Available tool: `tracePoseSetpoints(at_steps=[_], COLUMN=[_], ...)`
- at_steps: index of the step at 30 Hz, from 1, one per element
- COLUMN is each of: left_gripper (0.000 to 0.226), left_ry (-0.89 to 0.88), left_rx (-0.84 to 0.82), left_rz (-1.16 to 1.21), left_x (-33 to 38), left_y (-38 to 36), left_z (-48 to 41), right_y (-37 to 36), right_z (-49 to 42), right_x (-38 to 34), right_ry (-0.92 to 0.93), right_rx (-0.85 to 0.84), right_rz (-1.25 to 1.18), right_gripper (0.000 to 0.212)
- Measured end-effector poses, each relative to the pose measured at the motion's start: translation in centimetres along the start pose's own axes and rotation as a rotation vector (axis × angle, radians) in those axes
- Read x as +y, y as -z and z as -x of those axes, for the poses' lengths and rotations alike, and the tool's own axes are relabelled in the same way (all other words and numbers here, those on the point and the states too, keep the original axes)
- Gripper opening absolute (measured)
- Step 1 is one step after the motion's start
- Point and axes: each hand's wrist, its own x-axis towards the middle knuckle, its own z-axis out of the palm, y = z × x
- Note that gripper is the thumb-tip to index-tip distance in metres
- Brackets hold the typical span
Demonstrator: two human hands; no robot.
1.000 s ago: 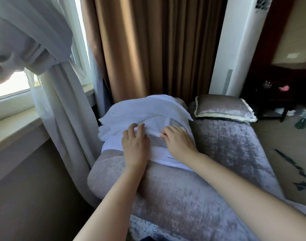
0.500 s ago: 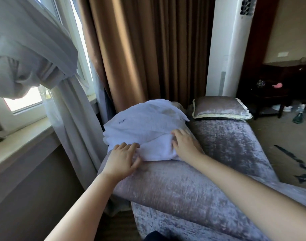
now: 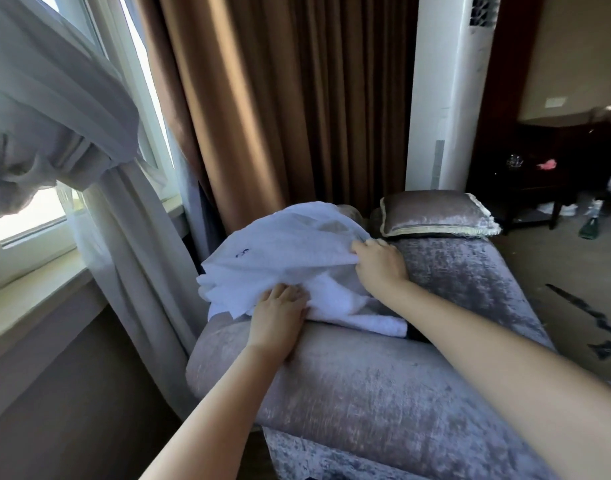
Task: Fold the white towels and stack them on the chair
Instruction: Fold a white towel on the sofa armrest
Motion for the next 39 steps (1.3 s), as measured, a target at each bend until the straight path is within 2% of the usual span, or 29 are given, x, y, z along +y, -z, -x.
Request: tracePoseSetpoints(at_steps=[2,4,5,7,9,11,15,18,24,28,31,35,37,39], left_gripper=[0.003,0.013,0.012,0.026,0.035,0.042,0.018,0.037,0.017,0.015,0.011,0.003,0.005,0.013], left_ry=[0.066,0.145,0.173,0.197,0.103,0.019,-0.035,0.073,0.05,0.024,-0.054,-0.111,-0.136,-0.15], left_rx=[-0.01,-0.096,-0.154,-0.225,-0.139,0.029,0.225,0.2,0.272,0.472,0.53,0.536,0.502,0.446], left_rz=[0.017,0.003,0.013,0.021,0.022,0.069,0.025,0.041,0.058,0.065,-0.005,-0.066,-0.127,-0.21], left_x=[0.1,0.8,1.4,2.8,3.7,4.0,4.1,4.2,4.8,6.4,7.2,6.5,5.6,4.5], left_y=[-0.6,-0.7,-0.2,1.0,2.3,3.7,5.8,7.5,10.0,14.6,17.9,20.4,20.6,19.8], left_z=[-1.6,-3.2,-3.9,-4.4,-4.2,-3.7,-3.6,-4.6,-6.7,-8.5,-9.5,-8.9,-7.8,-6.4], right_y=[1.4,2.7,3.2,4.1,4.4,4.7,6.4,8.8,14.3,16.5,17.1,15.7,14.6,14.3], right_z=[0.0,0.2,0.4,1.1,1.7,2.3,3.1,3.8,5.9,7.1,8.0,10.0,11.1,12.0], right_x=[1.1,2.5,3.2,4.3,5.0,5.2,4.1,3.4,4.4,6.5,7.2,7.7,7.8,8.1], right_ry=[0.013,0.034,0.045,0.059,0.071,0.073,0.127,0.187,0.187,0.079,-0.068,-0.202,-0.189,-0.16], right_rx=[0.064,0.139,0.154,0.148,0.161,0.183,0.248,0.295,0.328,0.294,0.242,0.137,0.104,0.154], right_rz=[-0.017,-0.032,-0.04,-0.045,-0.061,-0.073,-0.062,-0.038,0.017,0.096,0.135,0.064,0.075,0.101], right_gripper=[0.027,0.02,0.017,0.014,0.012,0.012,0.011,0.013,0.019,0.018,0.013,0.015,0.013,0.011])
